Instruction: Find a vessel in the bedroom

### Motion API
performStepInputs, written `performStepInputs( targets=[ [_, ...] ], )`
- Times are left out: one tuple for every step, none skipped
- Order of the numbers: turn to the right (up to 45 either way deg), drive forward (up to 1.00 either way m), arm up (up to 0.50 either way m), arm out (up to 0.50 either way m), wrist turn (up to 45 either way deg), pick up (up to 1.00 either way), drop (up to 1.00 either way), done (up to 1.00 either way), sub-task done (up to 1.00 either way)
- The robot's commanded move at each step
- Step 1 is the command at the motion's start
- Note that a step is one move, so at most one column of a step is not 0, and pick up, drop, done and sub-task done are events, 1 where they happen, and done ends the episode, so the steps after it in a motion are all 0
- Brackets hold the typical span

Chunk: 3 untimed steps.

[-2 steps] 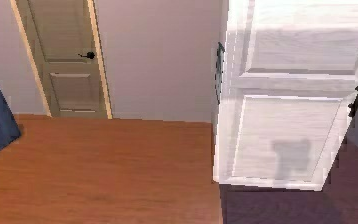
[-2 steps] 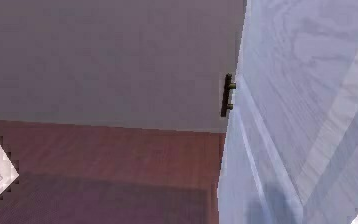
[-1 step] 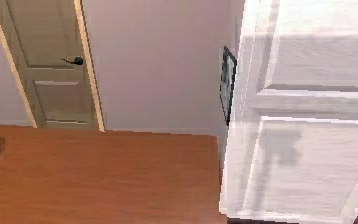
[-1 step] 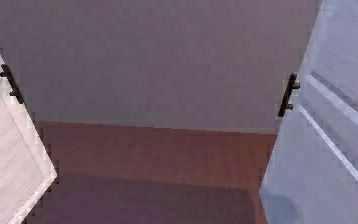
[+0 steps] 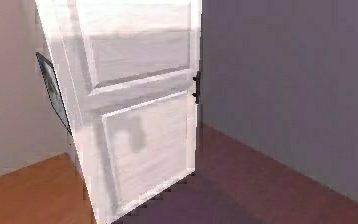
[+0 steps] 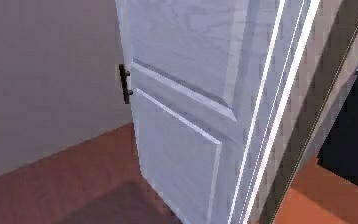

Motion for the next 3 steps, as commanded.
performStepInputs(
  targets=[
    [45.0, 0.00, 0.00, 0.00, 0.0, 0.00, 0.00, 0.00, 0.00],
    [9.0, 0.00, 0.00, 0.00, 0.0, 0.00, 0.00, 0.00, 0.00],
    [0.0, 1.00, 0.00, 0.00, 0.0, 0.00, 0.00, 0.00, 0.00]
  ],
)
